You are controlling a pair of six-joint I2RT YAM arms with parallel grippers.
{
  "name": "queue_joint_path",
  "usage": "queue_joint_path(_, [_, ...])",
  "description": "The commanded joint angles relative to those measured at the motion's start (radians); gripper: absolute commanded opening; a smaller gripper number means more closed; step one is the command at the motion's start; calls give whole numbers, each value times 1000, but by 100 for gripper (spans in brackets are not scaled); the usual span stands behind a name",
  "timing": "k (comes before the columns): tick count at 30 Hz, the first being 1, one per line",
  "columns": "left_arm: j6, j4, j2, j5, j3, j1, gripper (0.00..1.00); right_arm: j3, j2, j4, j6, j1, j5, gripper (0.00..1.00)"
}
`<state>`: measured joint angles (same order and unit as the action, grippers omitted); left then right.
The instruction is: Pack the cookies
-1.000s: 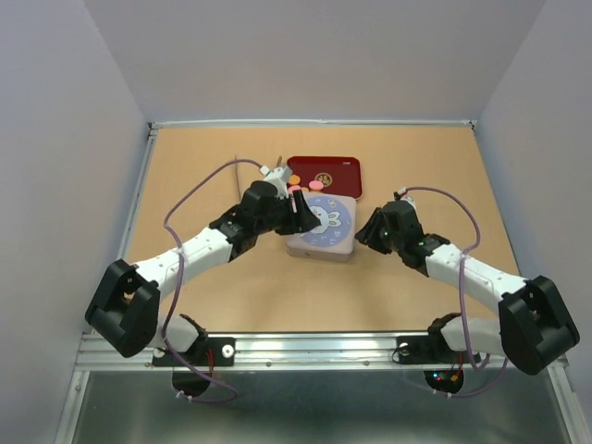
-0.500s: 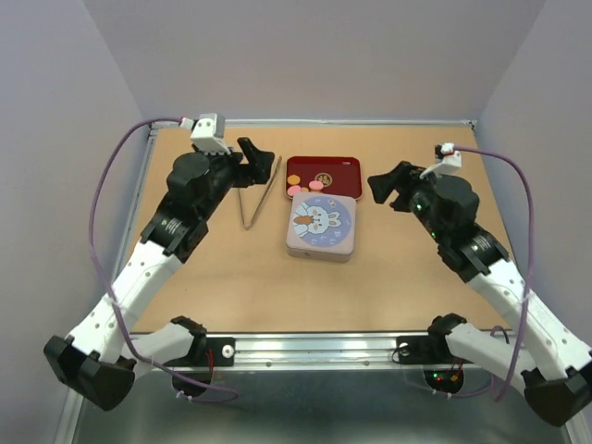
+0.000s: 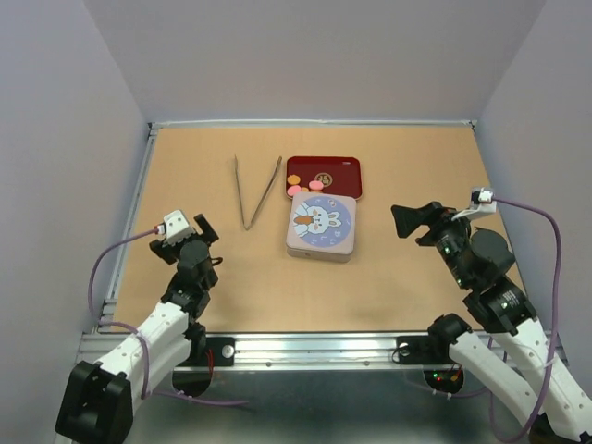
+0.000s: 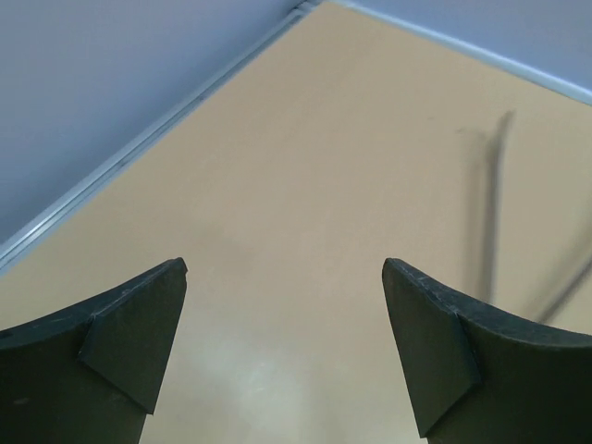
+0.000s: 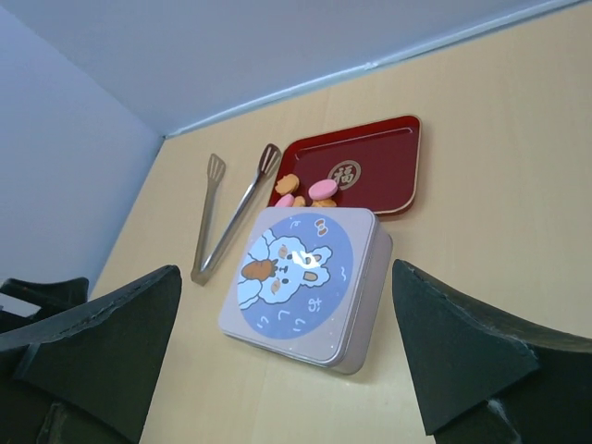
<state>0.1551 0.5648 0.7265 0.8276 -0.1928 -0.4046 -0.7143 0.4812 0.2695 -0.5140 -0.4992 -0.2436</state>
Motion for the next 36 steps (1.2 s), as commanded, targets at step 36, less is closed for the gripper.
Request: queue_joint_path(36, [-266,1143,755,-323,9,219,99,13,23,16,-32,-6,15,100])
